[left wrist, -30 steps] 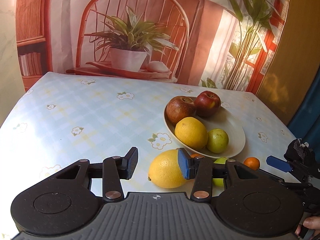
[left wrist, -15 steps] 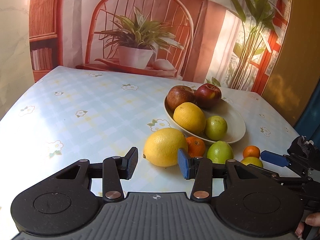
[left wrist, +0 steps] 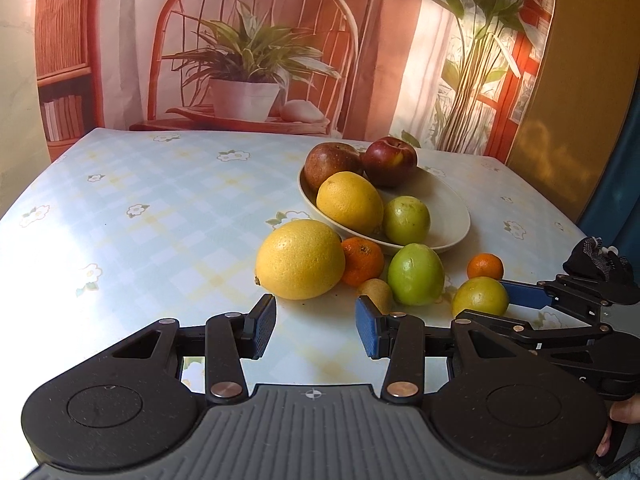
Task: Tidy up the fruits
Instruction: 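Move both open tools back over the loose fruits beside the plate, then close the right gripper on the green grapefruit while the left gripper grasps the small brown fruit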
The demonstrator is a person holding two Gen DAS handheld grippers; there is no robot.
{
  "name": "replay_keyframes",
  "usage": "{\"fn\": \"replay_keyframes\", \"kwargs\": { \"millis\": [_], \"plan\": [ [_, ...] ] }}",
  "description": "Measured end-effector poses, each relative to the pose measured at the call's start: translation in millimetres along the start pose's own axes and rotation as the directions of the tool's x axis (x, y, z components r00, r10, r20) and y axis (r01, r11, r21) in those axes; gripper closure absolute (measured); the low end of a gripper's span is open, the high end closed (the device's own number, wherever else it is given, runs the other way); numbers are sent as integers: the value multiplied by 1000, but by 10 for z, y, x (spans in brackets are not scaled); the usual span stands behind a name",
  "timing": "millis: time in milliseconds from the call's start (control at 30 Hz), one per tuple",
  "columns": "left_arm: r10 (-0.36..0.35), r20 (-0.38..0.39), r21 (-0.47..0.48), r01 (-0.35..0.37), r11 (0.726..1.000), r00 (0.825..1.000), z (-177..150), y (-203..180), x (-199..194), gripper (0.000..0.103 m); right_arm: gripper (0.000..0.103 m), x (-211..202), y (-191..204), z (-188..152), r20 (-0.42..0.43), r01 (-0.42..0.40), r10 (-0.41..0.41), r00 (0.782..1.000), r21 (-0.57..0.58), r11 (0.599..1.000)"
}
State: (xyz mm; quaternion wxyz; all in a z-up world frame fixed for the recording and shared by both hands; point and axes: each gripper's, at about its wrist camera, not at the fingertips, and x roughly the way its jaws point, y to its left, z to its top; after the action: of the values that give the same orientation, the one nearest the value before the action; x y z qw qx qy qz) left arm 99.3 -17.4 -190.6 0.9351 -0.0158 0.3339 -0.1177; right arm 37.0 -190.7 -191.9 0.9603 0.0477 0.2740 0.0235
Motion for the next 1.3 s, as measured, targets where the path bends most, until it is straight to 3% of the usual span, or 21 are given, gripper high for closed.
{"fn": "replay_keyframes", "kwargs": {
  "millis": [233,700,1000,1100,1300],
  "plan": [
    [-8,4,7,8,1000,1000,3,-22,-12,57,56,17,-137,21,-19,-23,24,1000,67,997],
    [-56,-2,22,56,998,998,-28,-58,-19,59,60,25,-141,29,-32,-49,51,998,66,997],
    [-86,-29,109,89,990,996,-34,-189,57,61,60,-11,-194,24,-10,-61,62,998,96,993],
    [-119,-60,88,124,988,991,23,-184,146,71,60,-29,-226,16,-2,-67,68,998,114,991],
    [-117,-70,96,124,988,991,105,-221,269,72,60,-39,-237,9,2,-76,77,997,117,990]
  ]
}}
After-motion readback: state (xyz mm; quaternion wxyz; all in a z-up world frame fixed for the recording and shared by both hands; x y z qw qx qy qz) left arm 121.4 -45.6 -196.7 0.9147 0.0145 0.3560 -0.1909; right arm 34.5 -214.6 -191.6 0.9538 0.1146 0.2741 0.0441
